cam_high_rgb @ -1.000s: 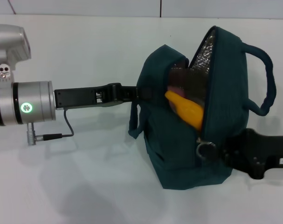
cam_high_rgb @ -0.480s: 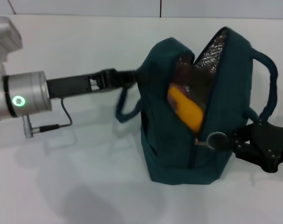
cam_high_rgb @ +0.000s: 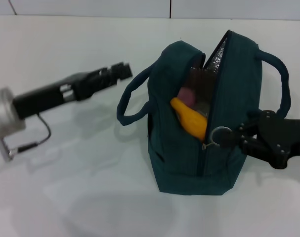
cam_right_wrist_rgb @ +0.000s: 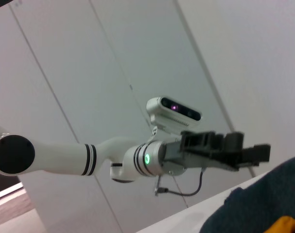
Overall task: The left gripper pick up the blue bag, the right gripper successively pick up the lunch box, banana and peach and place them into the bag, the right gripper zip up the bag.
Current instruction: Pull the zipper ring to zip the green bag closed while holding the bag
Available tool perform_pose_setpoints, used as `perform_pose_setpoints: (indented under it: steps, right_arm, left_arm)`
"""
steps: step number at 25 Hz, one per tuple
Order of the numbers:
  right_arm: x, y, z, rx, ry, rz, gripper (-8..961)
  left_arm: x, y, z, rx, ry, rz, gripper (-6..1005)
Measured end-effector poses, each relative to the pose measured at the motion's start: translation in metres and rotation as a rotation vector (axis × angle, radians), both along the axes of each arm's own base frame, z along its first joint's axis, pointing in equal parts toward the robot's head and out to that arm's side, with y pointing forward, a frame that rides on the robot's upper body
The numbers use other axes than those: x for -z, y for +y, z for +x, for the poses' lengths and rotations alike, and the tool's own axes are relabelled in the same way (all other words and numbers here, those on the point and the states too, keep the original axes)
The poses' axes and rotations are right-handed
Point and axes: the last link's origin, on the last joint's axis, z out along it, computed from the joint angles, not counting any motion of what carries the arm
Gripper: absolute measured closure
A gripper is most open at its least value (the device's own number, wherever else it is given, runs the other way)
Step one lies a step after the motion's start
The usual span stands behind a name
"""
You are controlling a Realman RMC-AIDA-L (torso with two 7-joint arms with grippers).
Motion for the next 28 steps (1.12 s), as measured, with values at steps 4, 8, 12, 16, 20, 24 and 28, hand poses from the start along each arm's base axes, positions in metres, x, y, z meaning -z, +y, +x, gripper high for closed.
perform_pose_setpoints:
  steps: [4,8,12,16,20,24,28]
  right_arm:
    - [-0.004,0.006,-0.006,-0.025,0.002,0.021,947]
    - [-0.007,0.011,-0.019,-0.069,0.030,0.053,947]
    - [-0.006,0.019,-0.031,-0.100,0.052,0.064,947]
    - [0.000,0.028,-0.044,-0.129,0.077,0.068,947]
    - [0.004,0.033,-0.050,-0.138,0.098,0.074,947]
    - [0.005,0.035,-0.052,-0.135,0.097,0.082,947]
    - [0.005,0.036,-0.052,-0.127,0.112,0.090,947]
  left_arm:
    - [0.010,-0.025,-0.007,0.090,-0.005,0.024,515]
    - [0.038,-0.057,-0.022,0.124,0.009,0.069,426]
    - [0.055,-0.069,-0.029,0.110,0.031,0.108,429]
    - [0.070,-0.068,-0.029,0.074,0.044,0.123,430]
    - [0.078,-0.062,-0.025,0.064,0.052,0.139,429]
    - [0.082,-0.057,-0.019,0.086,0.059,0.147,428]
    - [0.087,-0.055,-0.013,0.108,0.063,0.140,436]
